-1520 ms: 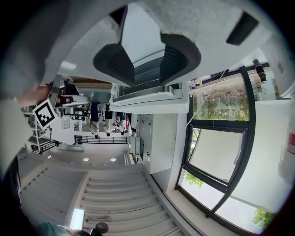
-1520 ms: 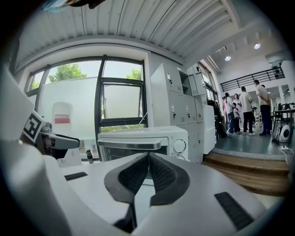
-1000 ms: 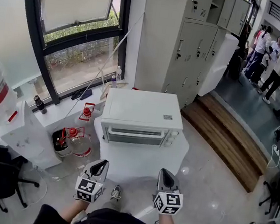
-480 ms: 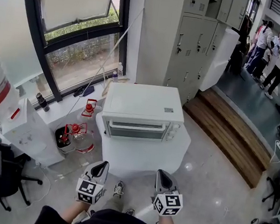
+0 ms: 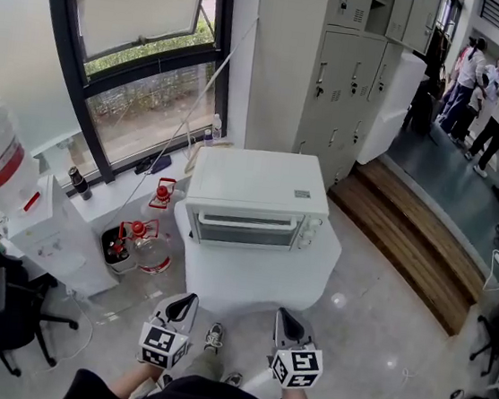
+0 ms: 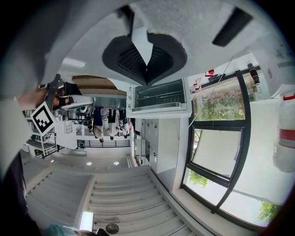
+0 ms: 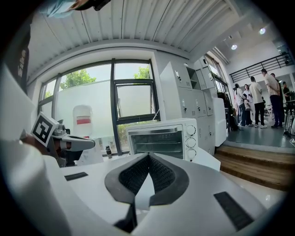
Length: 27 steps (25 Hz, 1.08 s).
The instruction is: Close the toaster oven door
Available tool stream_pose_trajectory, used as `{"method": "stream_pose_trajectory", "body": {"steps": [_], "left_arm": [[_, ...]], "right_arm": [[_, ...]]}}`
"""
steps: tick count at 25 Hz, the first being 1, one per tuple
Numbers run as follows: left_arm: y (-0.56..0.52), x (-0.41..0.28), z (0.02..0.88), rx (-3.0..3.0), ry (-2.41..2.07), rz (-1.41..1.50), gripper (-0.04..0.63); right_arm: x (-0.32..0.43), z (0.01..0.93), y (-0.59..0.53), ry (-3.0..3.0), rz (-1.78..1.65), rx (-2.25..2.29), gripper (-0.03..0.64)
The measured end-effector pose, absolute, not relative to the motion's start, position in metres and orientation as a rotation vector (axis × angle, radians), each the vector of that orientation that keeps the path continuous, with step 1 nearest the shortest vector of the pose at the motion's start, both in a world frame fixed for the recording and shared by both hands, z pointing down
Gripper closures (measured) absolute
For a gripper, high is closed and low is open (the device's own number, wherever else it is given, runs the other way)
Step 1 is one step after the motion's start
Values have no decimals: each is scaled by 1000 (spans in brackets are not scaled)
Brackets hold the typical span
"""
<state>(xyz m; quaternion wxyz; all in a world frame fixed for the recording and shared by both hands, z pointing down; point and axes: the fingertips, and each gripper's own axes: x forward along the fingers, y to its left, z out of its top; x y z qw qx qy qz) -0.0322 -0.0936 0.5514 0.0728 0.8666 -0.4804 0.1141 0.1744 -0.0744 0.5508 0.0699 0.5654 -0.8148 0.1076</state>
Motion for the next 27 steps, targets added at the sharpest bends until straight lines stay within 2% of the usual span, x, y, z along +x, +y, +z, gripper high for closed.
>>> {"method": "stream_pose_trajectory", "body": {"steps": [27], "left_arm": [[-80, -31, 550, 2625, -1408, 323, 577]], "right_arm": [[170, 543, -66, -2441, 278, 1697, 615]]}}
